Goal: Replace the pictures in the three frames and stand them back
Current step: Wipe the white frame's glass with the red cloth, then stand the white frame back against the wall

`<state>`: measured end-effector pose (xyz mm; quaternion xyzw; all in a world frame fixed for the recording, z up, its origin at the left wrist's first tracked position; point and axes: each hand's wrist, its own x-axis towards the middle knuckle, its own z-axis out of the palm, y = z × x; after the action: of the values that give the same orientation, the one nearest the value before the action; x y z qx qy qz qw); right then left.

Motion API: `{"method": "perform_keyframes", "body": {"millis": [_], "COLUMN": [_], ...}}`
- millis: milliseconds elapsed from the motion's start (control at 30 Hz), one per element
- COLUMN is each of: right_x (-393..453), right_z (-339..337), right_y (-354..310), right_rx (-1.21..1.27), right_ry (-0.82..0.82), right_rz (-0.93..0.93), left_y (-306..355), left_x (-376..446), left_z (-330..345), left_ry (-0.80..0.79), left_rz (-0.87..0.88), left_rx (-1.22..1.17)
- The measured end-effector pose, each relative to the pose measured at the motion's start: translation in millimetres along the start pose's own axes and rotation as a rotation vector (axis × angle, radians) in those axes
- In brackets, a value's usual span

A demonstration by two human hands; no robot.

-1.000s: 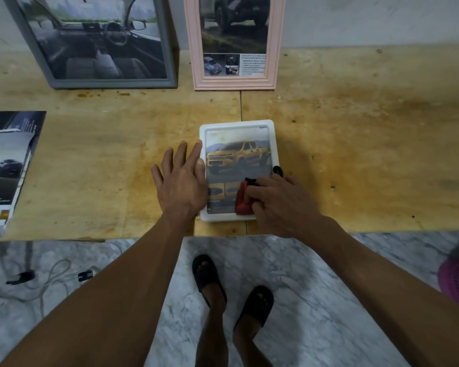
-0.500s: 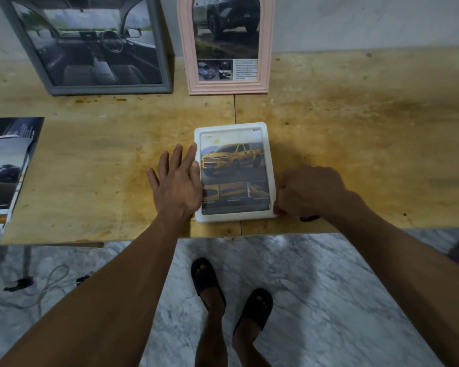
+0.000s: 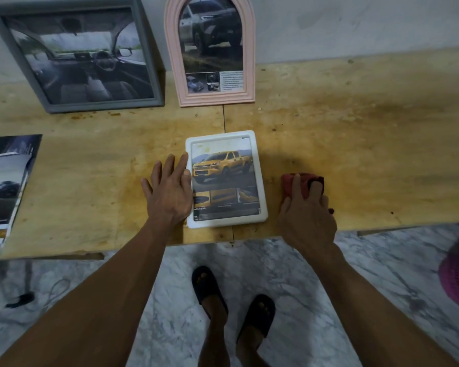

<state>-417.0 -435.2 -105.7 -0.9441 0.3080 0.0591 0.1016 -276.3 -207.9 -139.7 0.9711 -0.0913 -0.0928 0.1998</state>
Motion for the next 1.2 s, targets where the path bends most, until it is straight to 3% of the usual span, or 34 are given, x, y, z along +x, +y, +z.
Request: {"method": "perform_keyframes", "body": {"millis": [333, 500, 567, 633, 700, 800, 933, 1200], "right_x": [0.3, -0.6, 0.4, 2.0, 4.8, 8.2, 10.9, 5.9], "right_z": [-3.9, -18.9, -22.9, -21.4, -15.3, -11.1, -8.6, -27.4], "right_y": [11.2, -5.7, -18.1, -33.0, -46.6, -57.4, -61.8, -59.8], "right_rx": [-0.063, -0.022, 0.033, 0.137, 0.297, 0.518, 0.554, 1.048], "right_ry": [0.004, 0.246, 0.282, 0.230, 0.061, -0.157, -0.247, -0.299], "right_rz": [-0.026, 0.038, -0.019, -0.109, -0.104, 0.039, 0.116, 0.383], "left_y": [1.2, 1.9, 1.3, 0.5, 0.9, 11.5, 35.3, 56.1], "left_x": [-0.2, -2.6, -5.8, -8.8, -13.5, -24.4, -33.0, -34.2], "left_z": [-4.3, -8.9, -11.4, -16.2, -17.6, -17.2, -24.9, -43.7], "left_ry": [-0.030, -0.085, -0.061, 0.015, 0.053, -0.035, -0.096, -0.074], "left_rz": [0.001, 0.027, 0.036, 0.025, 0.025, -0.032, -0.229, -0.564], "left_rx": [-0.006, -0.054, -0.113, -0.130, -0.084, -0.071, -0.150, -0.787]}}
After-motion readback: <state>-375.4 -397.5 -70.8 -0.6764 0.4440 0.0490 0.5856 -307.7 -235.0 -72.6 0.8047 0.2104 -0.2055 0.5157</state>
